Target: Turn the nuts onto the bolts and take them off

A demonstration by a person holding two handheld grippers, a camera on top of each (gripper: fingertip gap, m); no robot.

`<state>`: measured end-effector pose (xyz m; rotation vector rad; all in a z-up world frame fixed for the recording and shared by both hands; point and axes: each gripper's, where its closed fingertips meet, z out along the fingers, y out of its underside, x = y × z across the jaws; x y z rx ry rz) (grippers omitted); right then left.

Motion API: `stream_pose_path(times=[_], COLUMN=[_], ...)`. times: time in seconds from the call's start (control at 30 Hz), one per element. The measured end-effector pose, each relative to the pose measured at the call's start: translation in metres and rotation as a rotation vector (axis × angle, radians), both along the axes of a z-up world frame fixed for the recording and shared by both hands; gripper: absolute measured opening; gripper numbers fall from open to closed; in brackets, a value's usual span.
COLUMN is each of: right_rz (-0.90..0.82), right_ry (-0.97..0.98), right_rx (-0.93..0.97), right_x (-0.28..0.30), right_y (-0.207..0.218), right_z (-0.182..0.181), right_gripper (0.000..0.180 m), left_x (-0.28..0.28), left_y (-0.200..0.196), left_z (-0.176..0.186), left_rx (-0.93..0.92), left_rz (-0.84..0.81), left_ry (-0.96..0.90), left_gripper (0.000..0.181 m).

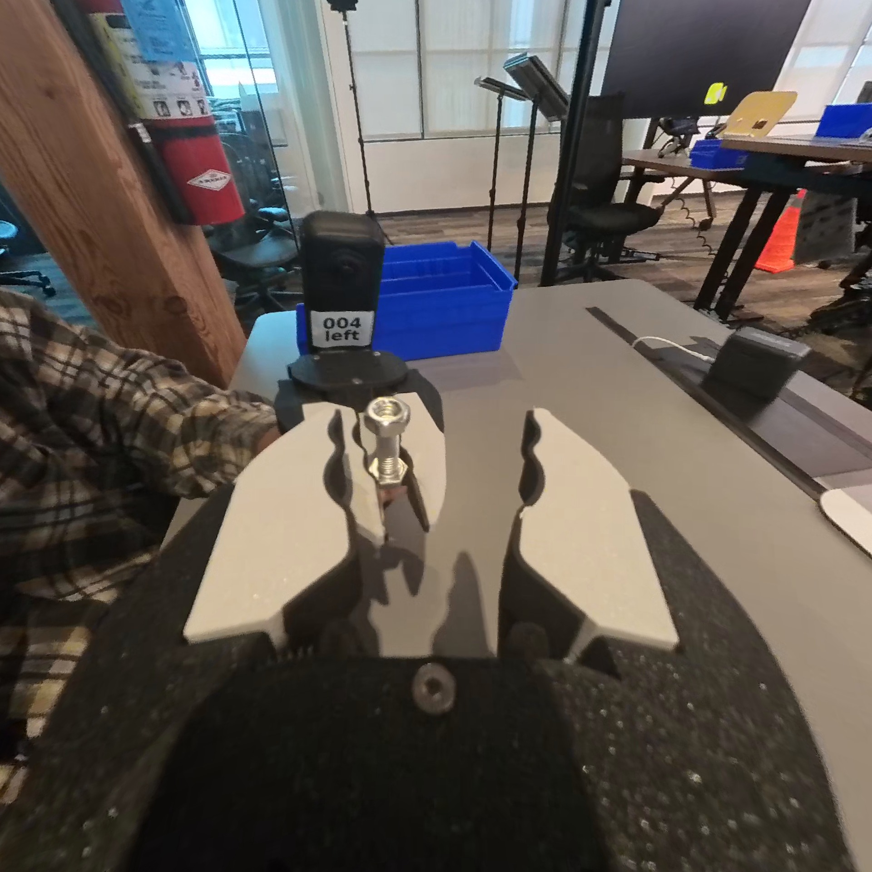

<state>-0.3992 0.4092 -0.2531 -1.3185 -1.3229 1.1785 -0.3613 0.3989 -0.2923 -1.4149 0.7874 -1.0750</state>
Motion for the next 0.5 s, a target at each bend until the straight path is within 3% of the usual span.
stream_pose_path(times=[0.2,0.33,0.5], right_rz=[0.069,0.158,0.168], right_ry=[-0.022,-0.031,-0.033], right_rx=[-0.027,-0.041,-0.033], right_x=[-0.007,-0.007,-0.005], right_y=[-0.012,-0.025,-0.025], right_z=[-0.007,-0.010,-0.009], right_gripper=[0.054,0.019,0.019], left_x=[0.003,0.005,0.004], left_y=[-0.001,-0.003,-0.004], left_z=[-0.002,-0.003,-0.001], left_rx=[0.002,0.006,0.002], left_rz=[-0.008,-0.015,-0.031], left_ry=[0.015,0.025,0.006], left_gripper=[0.015,0.015,0.015])
